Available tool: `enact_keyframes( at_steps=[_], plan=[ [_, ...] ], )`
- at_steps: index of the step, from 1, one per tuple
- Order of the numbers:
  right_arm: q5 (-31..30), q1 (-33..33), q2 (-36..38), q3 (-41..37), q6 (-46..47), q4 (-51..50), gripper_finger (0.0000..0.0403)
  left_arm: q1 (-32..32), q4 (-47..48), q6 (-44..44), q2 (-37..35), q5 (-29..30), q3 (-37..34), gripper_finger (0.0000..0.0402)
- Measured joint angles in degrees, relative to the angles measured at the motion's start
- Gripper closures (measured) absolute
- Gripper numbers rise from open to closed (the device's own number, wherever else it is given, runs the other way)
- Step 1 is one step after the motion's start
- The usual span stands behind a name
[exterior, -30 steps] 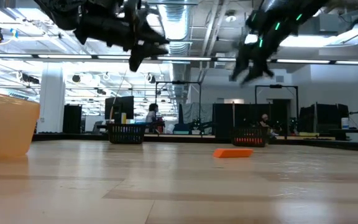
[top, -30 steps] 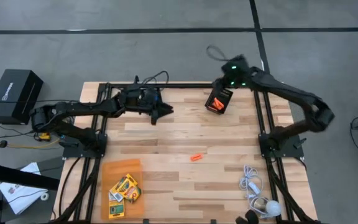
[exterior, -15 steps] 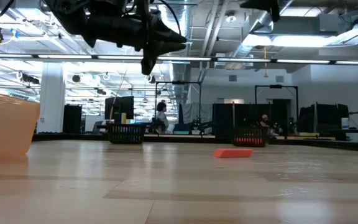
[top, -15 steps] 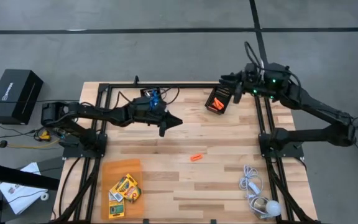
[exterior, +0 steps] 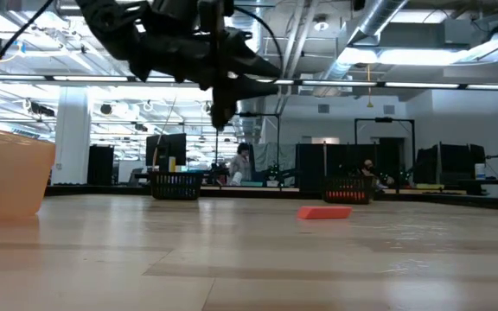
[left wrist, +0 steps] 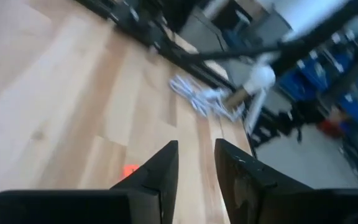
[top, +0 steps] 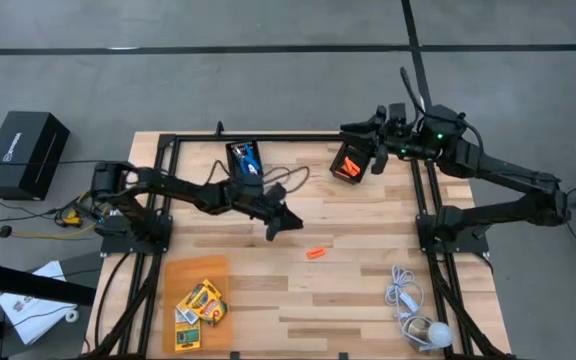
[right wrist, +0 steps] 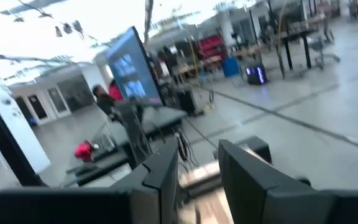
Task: Pick & Place School Supplies
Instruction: Put the orange eraser into the right black bin
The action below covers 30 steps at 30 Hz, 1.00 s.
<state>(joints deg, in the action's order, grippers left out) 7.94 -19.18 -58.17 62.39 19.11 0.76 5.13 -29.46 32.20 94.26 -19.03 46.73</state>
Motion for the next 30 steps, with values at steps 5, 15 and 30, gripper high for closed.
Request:
enact_keyframes(
  at_steps=[5,15,30],
  plan=[
    [-0.3,0.9,0.0,0.0,2.1,4.7,0.0296,-2.0,0.0,-3.7,4.3,-1.9,2.1,0.0337],
    [-0.5,2.2,0.1,0.0,4.9,5.5,0.0296,-2.6,-0.5,-14.4,8.5,-1.6,3.4,0.0399],
    [-0.5,3.1,0.0,0.0,5.3,5.3,0.0296,-5.1,1.0,-35.5,13.9,-2.3,7.7,0.0397]
  ],
)
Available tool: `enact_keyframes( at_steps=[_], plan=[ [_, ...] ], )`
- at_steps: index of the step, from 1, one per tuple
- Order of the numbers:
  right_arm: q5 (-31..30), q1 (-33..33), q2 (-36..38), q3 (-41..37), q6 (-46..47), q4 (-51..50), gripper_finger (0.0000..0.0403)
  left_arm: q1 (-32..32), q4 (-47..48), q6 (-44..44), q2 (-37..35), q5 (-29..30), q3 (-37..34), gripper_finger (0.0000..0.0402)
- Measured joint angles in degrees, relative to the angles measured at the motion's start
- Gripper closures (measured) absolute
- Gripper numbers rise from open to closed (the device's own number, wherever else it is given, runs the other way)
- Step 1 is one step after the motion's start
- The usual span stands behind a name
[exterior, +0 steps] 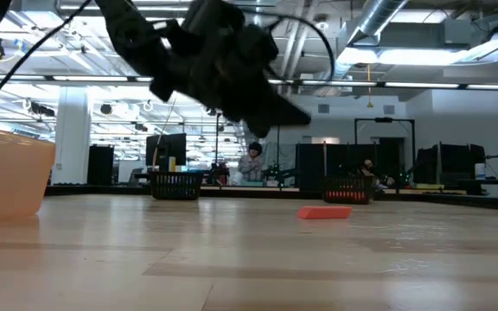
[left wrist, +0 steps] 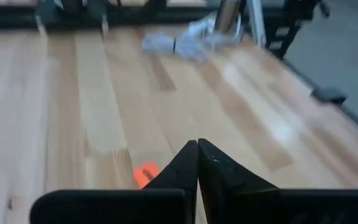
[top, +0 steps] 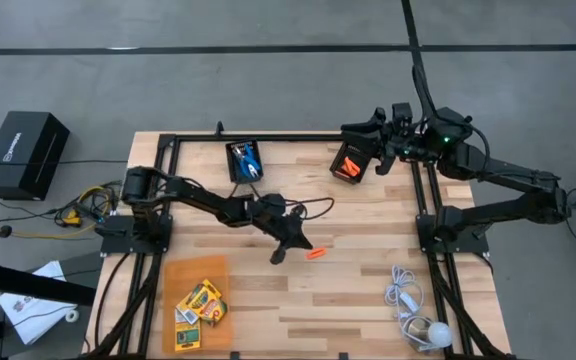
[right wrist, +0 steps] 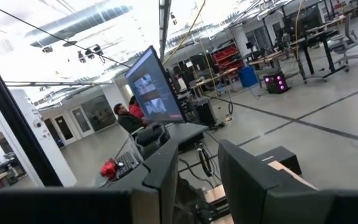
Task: Pick & Place School Supplies
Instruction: Put the orange eraser into the right black bin
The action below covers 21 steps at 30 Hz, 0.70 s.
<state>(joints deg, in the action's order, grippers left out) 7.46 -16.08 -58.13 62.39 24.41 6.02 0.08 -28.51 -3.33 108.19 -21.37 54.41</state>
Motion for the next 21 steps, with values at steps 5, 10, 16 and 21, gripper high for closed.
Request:
enact_keyframes(
  at_steps=[5,10,16,21],
  plan=[
    [0.0,0.0,-0.4,0.0,1.1,-0.2,0.0296,0.0,-0.1,-1.2,7.3,-2.5,2.8,0.0396],
    [0.0,0.4,-1.4,0.0,1.1,-0.4,0.0296,0.7,-0.1,-3.5,12.3,-2.6,6.4,0.0396],
    [0.1,1.6,-2.9,0.0,1.1,0.0,0.0296,3.1,0.1,-3.5,13.3,-2.5,7.8,0.04],
    [0.1,2.6,-3.4,0.0,0.8,0.3,0.0296,4.8,0.4,-3.5,13.4,-2.5,7.8,0.0398]
  ],
)
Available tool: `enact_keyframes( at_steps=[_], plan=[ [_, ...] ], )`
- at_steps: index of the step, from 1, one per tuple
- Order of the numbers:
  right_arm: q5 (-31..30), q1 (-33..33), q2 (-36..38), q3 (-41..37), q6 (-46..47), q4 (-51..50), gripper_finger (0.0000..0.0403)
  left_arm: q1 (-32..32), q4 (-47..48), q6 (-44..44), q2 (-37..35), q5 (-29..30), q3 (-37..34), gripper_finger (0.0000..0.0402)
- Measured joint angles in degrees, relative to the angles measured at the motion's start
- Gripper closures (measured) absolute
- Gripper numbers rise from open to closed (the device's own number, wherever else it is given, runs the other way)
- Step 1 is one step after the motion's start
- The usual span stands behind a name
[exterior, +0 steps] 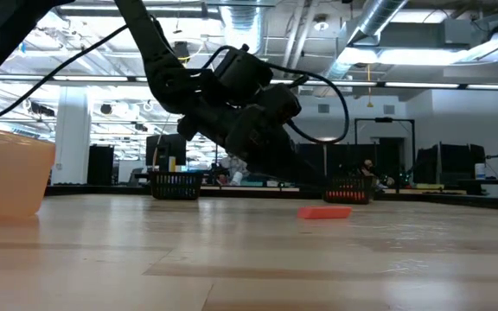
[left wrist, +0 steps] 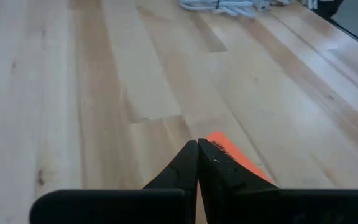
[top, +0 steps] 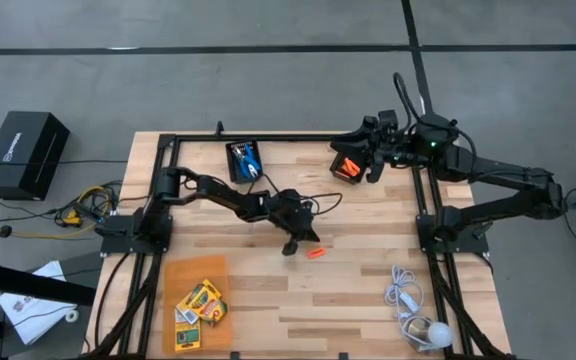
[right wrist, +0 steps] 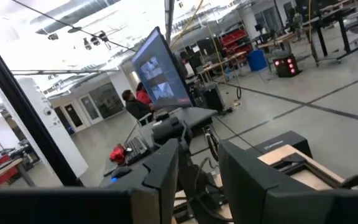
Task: Pick & Place School Supplies
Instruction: Put the orange eraser into the right black bin
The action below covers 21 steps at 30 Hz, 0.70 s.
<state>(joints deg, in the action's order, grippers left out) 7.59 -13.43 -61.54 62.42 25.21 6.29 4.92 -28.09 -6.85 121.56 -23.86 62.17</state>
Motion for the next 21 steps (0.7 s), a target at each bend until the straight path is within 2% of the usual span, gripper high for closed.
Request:
enact_keyframes(
  at_steps=[13,21],
  plan=[
    [0.0,0.2,-0.6,0.0,-0.1,-0.2,0.0296,-2.8,0.2,-0.3,0.0,-0.6,0.0,0.04],
    [0.1,0.3,-0.6,0.0,-0.1,-0.2,0.0296,-2.4,2.4,-0.4,0.2,0.0,0.0,0.0398]
  ],
)
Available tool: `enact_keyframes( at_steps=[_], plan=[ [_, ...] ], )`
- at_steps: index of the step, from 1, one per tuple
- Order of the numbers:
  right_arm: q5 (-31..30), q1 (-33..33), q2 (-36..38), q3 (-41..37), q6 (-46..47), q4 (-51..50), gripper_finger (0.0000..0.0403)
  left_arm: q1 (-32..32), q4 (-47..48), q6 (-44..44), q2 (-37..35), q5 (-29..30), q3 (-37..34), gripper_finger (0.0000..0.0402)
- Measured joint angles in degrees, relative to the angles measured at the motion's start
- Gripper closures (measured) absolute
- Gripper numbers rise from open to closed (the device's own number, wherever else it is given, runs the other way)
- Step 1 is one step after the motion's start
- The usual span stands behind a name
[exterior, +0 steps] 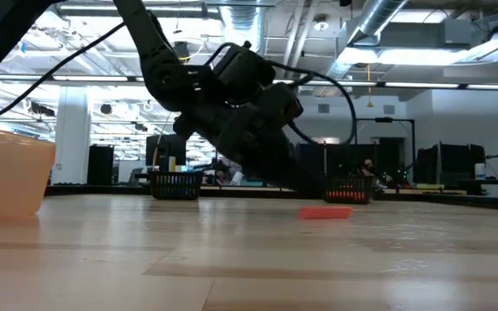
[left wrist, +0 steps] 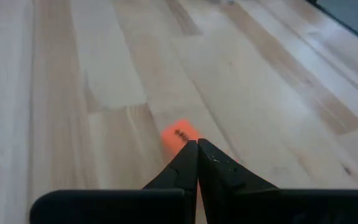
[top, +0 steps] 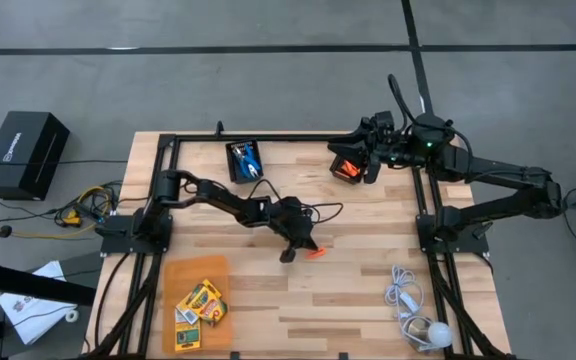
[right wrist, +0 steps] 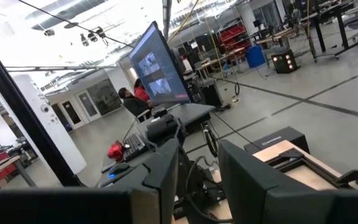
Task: Pick & Place School Supplies
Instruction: Put the orange eraser into the right black bin
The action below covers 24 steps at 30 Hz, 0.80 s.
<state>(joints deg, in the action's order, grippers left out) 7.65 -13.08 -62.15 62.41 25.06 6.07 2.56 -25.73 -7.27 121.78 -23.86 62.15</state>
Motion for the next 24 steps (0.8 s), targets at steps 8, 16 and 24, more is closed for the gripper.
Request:
enact_keyframes(
  at_steps=[8,16,24],
  plan=[
    [0.0,0.3,0.0,0.0,0.0,0.4,0.0296,0.0,-0.1,0.0,1.6,-0.1,0.0,0.0398],
    [0.0,0.3,0.0,0.0,0.0,0.4,0.0296,0.0,0.1,-0.2,1.6,-0.1,0.0,0.0398],
    [0.0,0.3,0.0,0.0,0.0,0.4,0.0296,-0.2,1.9,-2.9,1.5,0.1,0.2,0.0398]
  ],
)
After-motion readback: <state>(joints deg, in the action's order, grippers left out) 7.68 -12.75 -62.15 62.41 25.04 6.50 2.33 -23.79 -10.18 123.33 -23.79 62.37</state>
